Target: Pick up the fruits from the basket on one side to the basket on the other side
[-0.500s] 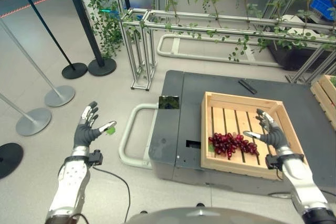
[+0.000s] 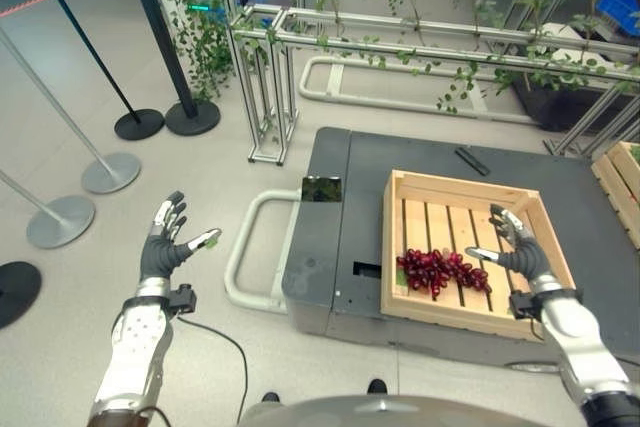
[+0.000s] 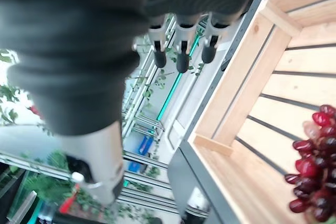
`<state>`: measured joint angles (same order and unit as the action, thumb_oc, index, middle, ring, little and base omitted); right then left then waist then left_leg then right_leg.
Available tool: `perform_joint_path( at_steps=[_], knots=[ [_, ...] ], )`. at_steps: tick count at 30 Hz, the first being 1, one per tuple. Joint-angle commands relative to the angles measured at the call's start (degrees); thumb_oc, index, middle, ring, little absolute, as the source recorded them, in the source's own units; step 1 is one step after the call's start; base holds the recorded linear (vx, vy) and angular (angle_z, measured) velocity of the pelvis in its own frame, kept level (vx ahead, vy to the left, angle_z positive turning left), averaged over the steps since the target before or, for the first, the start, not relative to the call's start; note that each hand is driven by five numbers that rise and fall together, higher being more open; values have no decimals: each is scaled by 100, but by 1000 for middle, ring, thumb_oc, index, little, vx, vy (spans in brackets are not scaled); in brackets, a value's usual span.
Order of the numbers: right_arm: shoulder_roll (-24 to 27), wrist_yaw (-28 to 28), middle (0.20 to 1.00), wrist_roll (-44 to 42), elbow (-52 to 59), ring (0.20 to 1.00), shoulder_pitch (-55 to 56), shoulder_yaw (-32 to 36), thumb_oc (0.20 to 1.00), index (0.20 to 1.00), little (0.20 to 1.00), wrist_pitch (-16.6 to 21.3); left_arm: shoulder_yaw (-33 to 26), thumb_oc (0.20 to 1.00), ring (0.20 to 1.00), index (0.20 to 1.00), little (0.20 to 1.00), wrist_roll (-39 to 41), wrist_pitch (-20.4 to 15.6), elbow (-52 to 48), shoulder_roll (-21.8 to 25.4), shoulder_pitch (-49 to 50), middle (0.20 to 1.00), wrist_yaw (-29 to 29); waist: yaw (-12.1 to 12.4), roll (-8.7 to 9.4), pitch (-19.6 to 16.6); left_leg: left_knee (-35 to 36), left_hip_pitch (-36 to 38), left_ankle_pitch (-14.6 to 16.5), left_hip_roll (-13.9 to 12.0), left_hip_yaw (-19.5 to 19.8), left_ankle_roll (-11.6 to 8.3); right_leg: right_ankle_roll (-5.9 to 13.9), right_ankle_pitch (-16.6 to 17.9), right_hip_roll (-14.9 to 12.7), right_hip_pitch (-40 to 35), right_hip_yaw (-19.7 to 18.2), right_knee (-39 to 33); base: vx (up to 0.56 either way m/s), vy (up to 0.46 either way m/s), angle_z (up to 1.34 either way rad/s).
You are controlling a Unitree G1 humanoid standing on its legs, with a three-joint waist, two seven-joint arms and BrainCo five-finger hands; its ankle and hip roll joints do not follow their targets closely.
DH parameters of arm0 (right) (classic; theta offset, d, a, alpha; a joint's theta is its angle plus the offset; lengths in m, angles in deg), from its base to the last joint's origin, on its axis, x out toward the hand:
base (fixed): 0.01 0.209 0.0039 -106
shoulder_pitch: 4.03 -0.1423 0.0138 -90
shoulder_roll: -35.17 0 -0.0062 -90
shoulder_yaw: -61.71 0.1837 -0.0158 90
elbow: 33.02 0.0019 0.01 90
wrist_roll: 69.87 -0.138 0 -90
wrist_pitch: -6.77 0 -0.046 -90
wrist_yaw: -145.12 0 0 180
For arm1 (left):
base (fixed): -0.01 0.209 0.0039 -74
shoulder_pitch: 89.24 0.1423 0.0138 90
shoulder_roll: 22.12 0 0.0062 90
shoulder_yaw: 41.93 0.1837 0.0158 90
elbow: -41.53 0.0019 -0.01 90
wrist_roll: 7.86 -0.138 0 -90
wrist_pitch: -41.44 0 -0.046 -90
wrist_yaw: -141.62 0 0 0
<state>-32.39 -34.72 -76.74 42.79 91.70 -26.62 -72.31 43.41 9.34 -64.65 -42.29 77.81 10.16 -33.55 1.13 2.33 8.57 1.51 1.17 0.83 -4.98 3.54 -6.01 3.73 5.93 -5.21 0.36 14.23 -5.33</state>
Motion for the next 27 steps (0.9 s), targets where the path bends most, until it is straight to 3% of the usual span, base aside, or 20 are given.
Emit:
perform_joint_path(
  at_steps=[1,2,3,5,6,8,9,17,27],
  knots=[
    [1041,183,1000,517,20,1000,-1311,-165,1000,1000,1000,147,-26,1000,1000,1000,1000,287,-437,-343,621,-923,1000,276,144,212,555,-608,-820,94,187,118,110,328,-1005,-212,265,-60,930,-99,-29,5],
    [1050,190,1000,519,-9,1000,-1359,-190,1000,1000,1000,155,-36,1000,1000,1000,1000,285,-440,-332,613,-942,1000,279,132,205,557,-641,-854,107,188,119,110,326,-1019,-215,300,-63,965,-159,-41,6],
    [1590,294,1000,1055,-22,1000,-1762,-400,1000,1000,1000,70,-41,1000,1000,1000,1000,375,-488,-363,710,-1145,1000,399,158,200,769,-845,-1106,113,205,142,78,309,-1059,-206,546,-80,1154,-67,-22,8],
    [1817,333,1000,1282,-34,1000,-1971,-485,1000,1000,1000,40,-55,1000,1000,1000,1000,393,-495,-384,719,-1240,1000,464,153,186,856,-973,-1237,132,215,145,62,307,-1077,-205,665,-83,1244,-53,-23,7],
    [2347,458,1000,1891,-159,1000,-2531,-789,1000,1000,1000,-98,-2,1000,1000,1000,1000,440,-527,-459,780,-1470,1000,575,188,181,1056,-1187,-1451,161,235,145,25,303,-1094,-195,863,-88,1355,-42,-12,5],
    [2438,492,1000,2032,-204,1000,-2778,-971,1000,1000,1000,-123,-56,1000,1000,1000,1000,456,-540,-472,745,-1535,1000,646,173,164,1138,-1292,-1541,190,227,125,12,298,-1107,-186,977,-115,1451,-47,-7,-2],
    [2818,385,1000,2481,-279,1000,-3229,-1354,1000,1000,1000,-249,-11,1000,1000,1000,1000,473,-539,-482,797,-1695,1000,728,211,181,1298,-1426,-1677,196,210,126,-10,277,-1124,-187,1134,-141,1582,-35,-7,-7],
    [2946,399,1000,3492,-672,1000,-4515,-2572,1000,1000,1000,-440,-82,1000,1000,1000,1000,462,-545,-674,790,-2100,1000,1033,230,162,1716,-1671,-2277,159,149,133,-8,241,-1186,-159,1902,-217,2043,-61,-36,-3],
    [2818,495,1000,3680,-1054,1000,-5170,-3117,1000,1000,1000,-517,70,1000,1000,1000,1000,515,-550,-1042,840,-2328,1000,1084,245,11,2111,-1887,-2945,51,241,316,6,190,-1340,-273,2627,-129,2584,-40,-37,11]
  ],
)
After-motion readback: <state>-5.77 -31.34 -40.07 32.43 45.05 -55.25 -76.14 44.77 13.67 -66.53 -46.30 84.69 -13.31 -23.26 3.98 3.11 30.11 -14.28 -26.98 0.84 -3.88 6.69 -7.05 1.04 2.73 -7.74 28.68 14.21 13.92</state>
